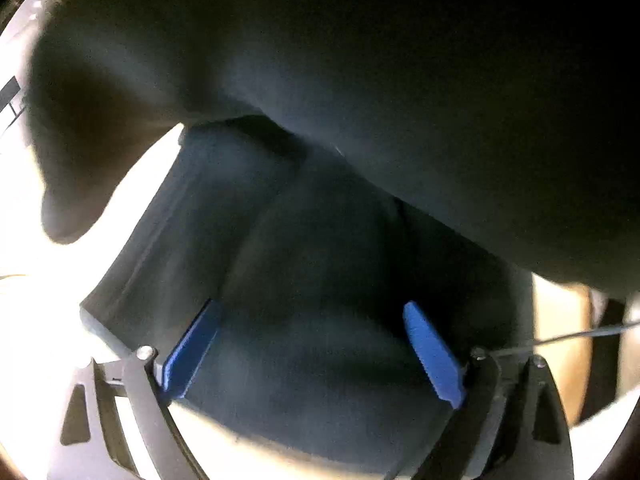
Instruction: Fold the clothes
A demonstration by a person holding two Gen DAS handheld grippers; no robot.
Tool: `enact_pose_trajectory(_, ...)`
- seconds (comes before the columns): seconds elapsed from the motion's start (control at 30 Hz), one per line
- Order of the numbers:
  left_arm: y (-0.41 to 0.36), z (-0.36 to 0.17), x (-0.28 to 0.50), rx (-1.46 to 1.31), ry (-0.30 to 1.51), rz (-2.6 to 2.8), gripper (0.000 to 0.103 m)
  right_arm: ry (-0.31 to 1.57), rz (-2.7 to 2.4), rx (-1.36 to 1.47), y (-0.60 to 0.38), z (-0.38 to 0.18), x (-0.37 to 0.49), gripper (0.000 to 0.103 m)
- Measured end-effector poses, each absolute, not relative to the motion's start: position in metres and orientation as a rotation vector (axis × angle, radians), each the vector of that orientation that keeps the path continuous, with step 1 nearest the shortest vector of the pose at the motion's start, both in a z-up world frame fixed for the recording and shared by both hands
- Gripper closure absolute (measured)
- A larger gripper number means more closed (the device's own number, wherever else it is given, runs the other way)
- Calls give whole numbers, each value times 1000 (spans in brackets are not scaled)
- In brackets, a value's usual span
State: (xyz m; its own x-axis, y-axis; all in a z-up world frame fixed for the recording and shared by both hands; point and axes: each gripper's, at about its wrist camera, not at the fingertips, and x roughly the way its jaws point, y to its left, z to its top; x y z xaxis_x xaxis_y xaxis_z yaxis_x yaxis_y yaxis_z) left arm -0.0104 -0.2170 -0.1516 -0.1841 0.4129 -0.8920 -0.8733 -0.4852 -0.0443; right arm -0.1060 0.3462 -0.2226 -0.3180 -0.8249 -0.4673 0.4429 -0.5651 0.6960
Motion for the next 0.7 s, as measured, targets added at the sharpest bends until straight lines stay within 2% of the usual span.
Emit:
enact_pose_trajectory(0.13, -291, -90, 41, -1206, 696, 1836, 8, -550, -1913, 1106, 329, -245, -109, 93)
enact_pose_trajectory(0.2, -312, -56, 13, -1230, 743, 1831, 10, -521, -1895, 1113, 320, -251, -109, 93)
enact_pose_trajectory(0.3, -213, -47, 67, -1234, 875, 1806, 14, -453, -1870, 1113, 306, -254, -109, 93)
enact_pose_trajectory(0.37, -187, -60, 121, -1230, 917, 1791, 14, -392, -1864, 1116, 297, -257, -105, 93)
enact_pose_trajectory(0.47, -134, -64, 109, -1184, 940, 1784, 14, -275, -1865, 1122, 284, -263, -95, 92)
enact_pose_trajectory(0.7, -57, -54, 42, -926, 799, 1813, 14, 67, -1890, 1079, 256, -262, -62, 90)
